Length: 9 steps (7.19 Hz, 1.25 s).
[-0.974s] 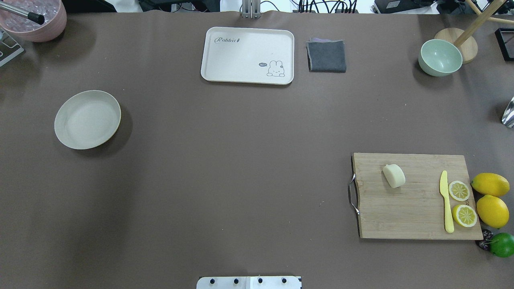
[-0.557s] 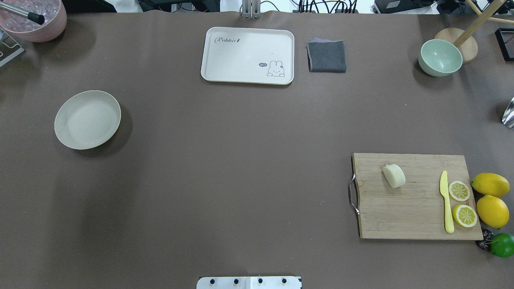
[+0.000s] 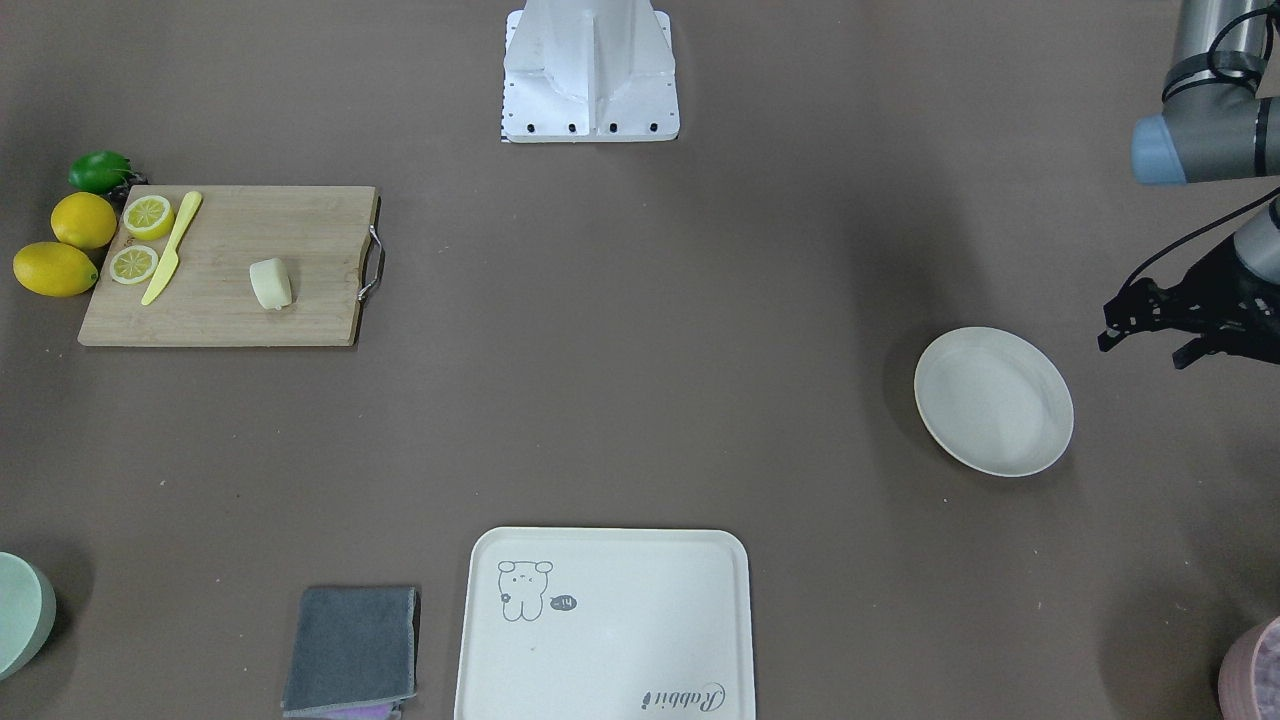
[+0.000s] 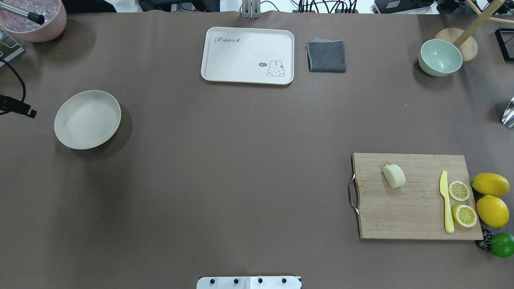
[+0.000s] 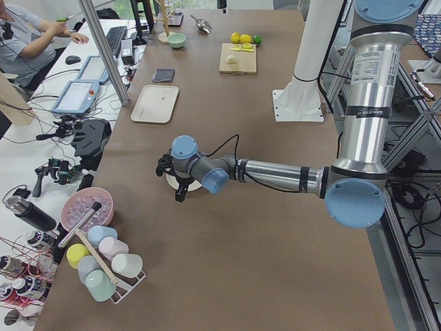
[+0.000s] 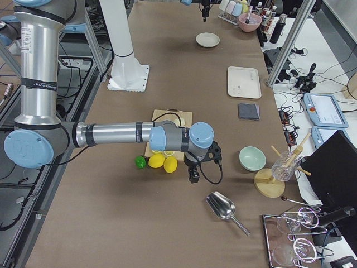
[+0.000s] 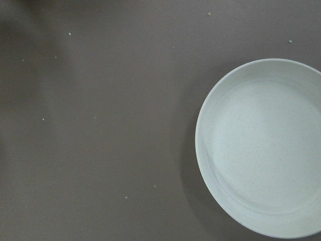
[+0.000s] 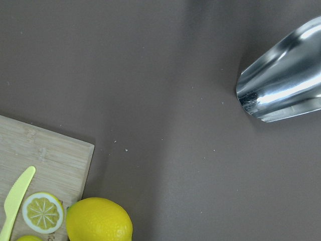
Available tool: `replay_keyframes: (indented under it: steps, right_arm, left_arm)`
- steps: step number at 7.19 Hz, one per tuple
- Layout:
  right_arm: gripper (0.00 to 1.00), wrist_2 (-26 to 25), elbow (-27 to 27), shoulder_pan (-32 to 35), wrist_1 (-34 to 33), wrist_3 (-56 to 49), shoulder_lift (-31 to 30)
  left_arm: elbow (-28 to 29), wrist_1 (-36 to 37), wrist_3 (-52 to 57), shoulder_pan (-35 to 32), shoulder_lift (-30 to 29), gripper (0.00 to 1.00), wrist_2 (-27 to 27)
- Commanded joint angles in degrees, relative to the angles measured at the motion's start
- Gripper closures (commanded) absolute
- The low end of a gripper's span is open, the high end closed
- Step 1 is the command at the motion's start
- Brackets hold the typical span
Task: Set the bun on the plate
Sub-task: 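Reach the left gripper to the rim of the white plate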
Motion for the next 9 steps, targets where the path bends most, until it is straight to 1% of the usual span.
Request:
replay_keyframes:
  steps: [1, 2, 5, 6, 7, 8, 9]
  right_arm:
    - [0.00, -0.05, 0.05, -0.93, 0.09, 0.03, 0.16]
    - [0.00, -0.05, 0.22, -1.02, 0.00, 0.03, 0.16]
    - [0.00, -0.05, 0.22, -1.28, 0.00, 0.03, 0.25]
    - [0.00, -0.05, 0.13, -1.37, 0.00, 0.03, 0.16]
    - [0.00, -0.05, 0.13, -1.46, 0.00, 0.03, 0.25]
    - [0.00, -0.13, 0.05, -1.63, 0.00, 0.03, 0.34]
    - [0.00, -0.13, 0.05, -1.90, 0.00, 0.12, 0.51]
  left_arm:
    - [5.43, -6.85, -6.68, 1.57, -1.99, 0.05, 0.58]
    - [6.05, -8.08, -9.50, 5.14, -2.44, 0.09, 0.93]
    - [8.51, -10.28, -11.37, 6.40, -3.67, 0.17, 1.37]
    - [8.78, -10.29, -11.37, 6.40, -3.67, 0.30, 1.54]
    - [8.78, -10.29, -11.46, 6.40, -3.67, 0.53, 1.72]
    - [8.78, -10.29, -11.46, 6.49, -3.67, 0.70, 1.81]
    - [8.87, -10.29, -11.98, 6.58, -3.67, 0.78, 1.72]
